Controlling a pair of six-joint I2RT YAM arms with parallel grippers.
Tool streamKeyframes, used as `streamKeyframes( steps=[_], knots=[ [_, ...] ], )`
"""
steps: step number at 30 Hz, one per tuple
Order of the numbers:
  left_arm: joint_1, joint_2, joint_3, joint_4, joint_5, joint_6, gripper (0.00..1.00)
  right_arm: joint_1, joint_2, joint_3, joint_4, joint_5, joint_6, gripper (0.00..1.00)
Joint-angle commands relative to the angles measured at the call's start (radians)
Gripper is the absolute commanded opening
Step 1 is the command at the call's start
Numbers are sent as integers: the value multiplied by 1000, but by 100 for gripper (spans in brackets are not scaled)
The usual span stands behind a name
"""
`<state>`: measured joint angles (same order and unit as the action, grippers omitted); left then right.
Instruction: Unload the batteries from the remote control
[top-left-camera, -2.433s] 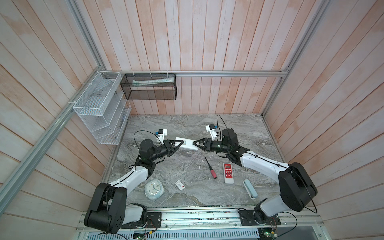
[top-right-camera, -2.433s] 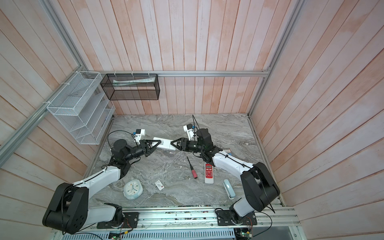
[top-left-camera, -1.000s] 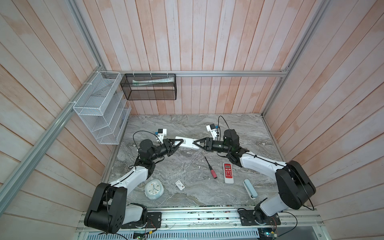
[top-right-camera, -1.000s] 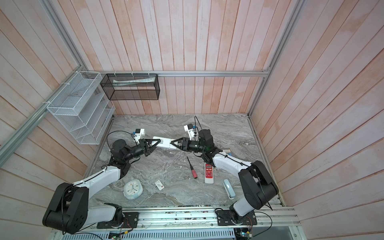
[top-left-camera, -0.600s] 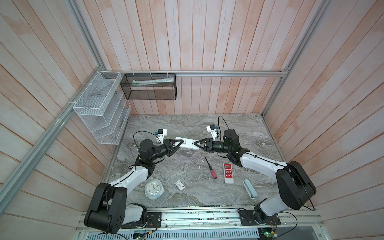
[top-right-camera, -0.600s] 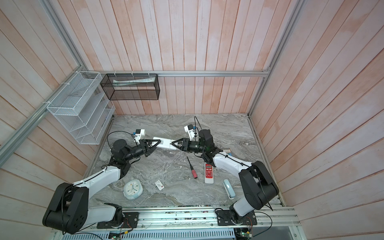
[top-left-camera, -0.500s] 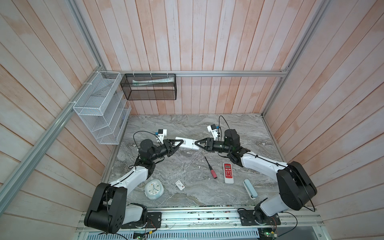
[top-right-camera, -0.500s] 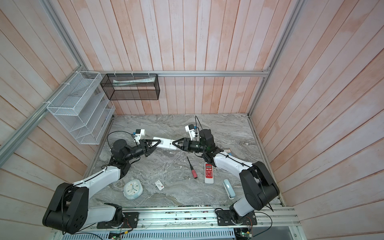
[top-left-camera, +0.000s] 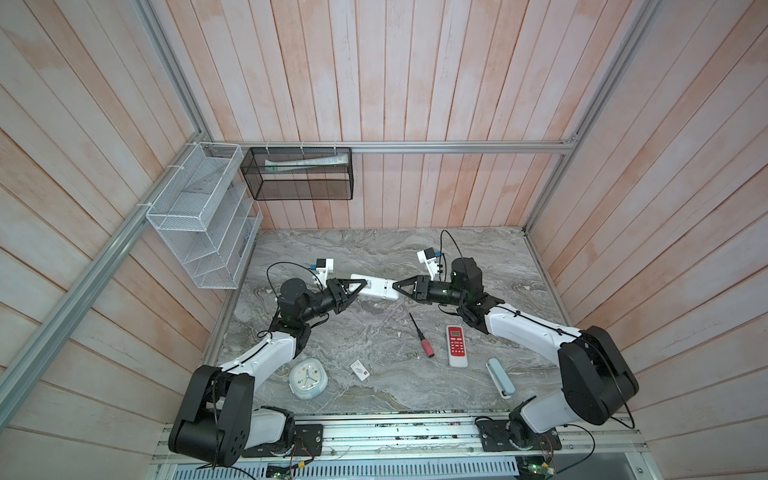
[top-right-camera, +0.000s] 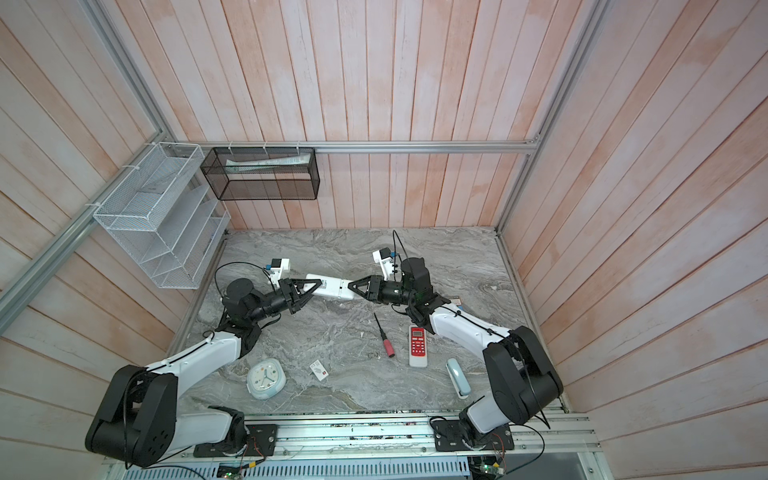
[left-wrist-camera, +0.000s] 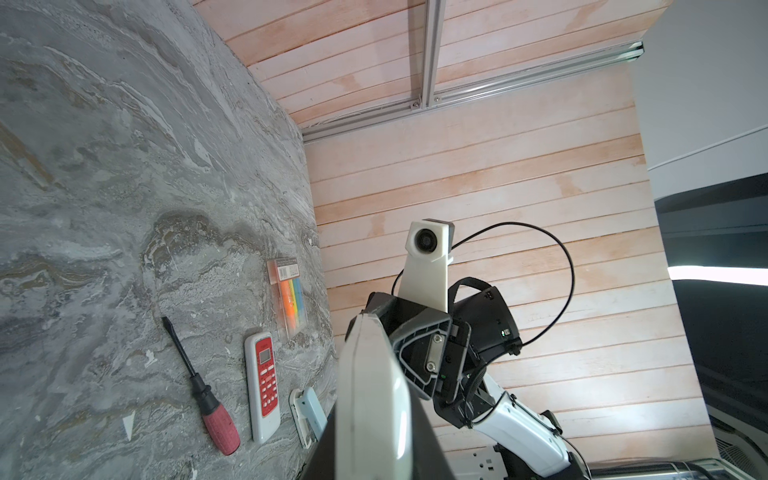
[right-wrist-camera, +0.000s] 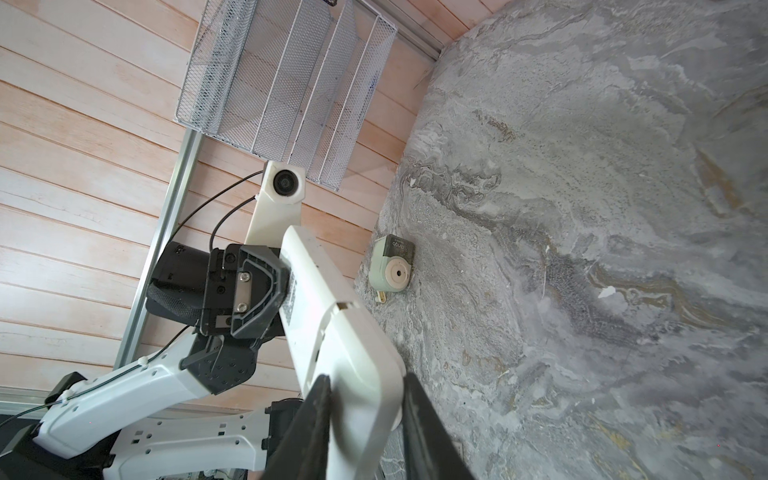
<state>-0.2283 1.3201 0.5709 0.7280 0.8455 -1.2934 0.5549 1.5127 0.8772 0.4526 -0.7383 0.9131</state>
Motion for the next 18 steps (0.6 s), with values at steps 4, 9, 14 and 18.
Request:
streamKeyframes(
  steps=[4,9,14,18],
  knots=[
    [0,5,13,-11,-20,34,2,-3,-30,-5,-33,3,-20,23],
    [0,13,13,-15,-25,36,2,-2,-32,-1,-38,2,-23,20],
    [0,19,15,-16,-26,34,2,-2,-31,0,-32,-10,-16,17],
    [0,17,14,-13,-25,31,2,-3,-29,0,-32,-10,-14,19]
  ],
)
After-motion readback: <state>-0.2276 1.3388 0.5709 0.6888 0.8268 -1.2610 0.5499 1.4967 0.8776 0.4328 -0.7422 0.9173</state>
